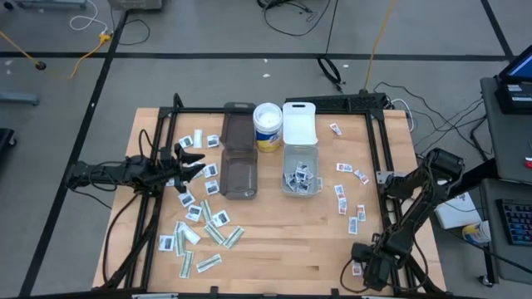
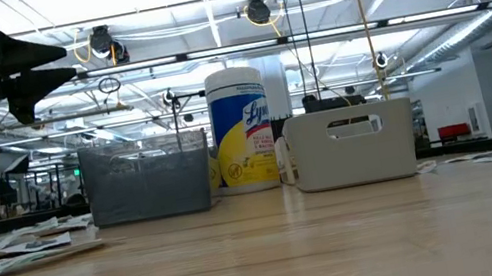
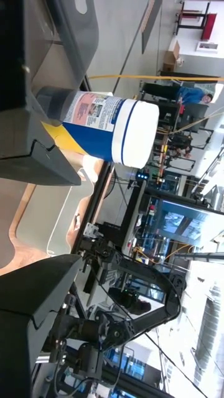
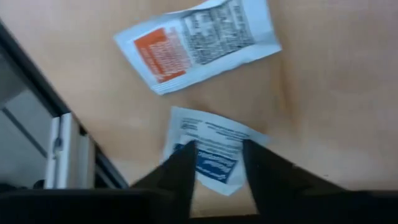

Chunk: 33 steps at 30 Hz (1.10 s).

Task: Pick & Place First Aid Supplies
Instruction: Put the alcohol pad into the gray bin

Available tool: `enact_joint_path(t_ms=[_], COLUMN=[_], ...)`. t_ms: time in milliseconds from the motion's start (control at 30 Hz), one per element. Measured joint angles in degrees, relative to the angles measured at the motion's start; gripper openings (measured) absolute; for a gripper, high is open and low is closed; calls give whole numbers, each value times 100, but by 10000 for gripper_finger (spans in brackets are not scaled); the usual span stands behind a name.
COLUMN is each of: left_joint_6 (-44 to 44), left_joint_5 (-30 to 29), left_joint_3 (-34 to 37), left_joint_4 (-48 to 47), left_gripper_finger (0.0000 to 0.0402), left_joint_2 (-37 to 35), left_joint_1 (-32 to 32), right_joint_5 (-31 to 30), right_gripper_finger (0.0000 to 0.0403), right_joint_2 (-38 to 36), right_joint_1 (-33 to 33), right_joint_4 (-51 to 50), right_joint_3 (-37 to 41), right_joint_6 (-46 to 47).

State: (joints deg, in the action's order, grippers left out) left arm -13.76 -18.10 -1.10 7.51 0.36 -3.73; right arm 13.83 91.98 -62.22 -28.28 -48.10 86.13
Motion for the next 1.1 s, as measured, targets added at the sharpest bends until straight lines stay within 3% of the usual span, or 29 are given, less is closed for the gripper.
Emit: enact_joint_path(t_ms=[100, 167, 533, 733, 933, 1100], left_joint_6=[-2, 0, 0, 0, 0, 0], left_joint_5=[0, 1, 1, 1, 1, 1], left_joint_3=[0, 2, 1, 0, 0, 0], left_joint_4=[2, 2, 0, 0, 0, 2], left_gripper_finger=[196, 196, 196, 196, 196, 196], left_joint_2=[0, 2, 0, 0, 0, 1], left_joint_1=[0, 0, 0, 0, 0, 0], right_joint_5=[-4, -9, 56, -38, -533, -652], right_gripper_finger=[39, 11, 2, 39, 130, 193], right_joint_2=[4, 4, 13, -148, -164, -123], right_joint_1=[0, 0, 128, 379, 446, 450], right_joint_4=[-143, -173, -214, -869, -2131, -2620], right_joint_3=[4, 7, 11, -149, -618, -951], right_joint_6=[-54, -147, -172, -268, -474, -255])
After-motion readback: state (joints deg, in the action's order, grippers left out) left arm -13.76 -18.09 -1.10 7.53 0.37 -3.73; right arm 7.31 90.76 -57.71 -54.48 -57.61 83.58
